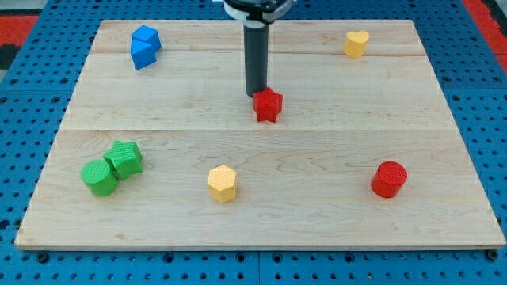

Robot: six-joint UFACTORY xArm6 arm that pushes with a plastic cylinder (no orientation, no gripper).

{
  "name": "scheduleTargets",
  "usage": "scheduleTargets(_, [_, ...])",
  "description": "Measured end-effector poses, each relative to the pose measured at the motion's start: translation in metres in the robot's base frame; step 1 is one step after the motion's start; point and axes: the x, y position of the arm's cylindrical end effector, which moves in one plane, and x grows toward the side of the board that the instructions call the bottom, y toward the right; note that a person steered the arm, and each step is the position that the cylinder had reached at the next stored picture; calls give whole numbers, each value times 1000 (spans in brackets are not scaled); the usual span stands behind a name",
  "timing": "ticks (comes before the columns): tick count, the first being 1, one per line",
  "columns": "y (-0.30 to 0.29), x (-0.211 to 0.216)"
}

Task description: Push the red star into the red circle

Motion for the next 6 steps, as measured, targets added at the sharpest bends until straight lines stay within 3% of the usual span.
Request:
scheduleTargets(2, [92,97])
scheduleTargets(3, [89,50])
scheduleTargets(4, [54,40])
scheduleTargets(6, [23,101])
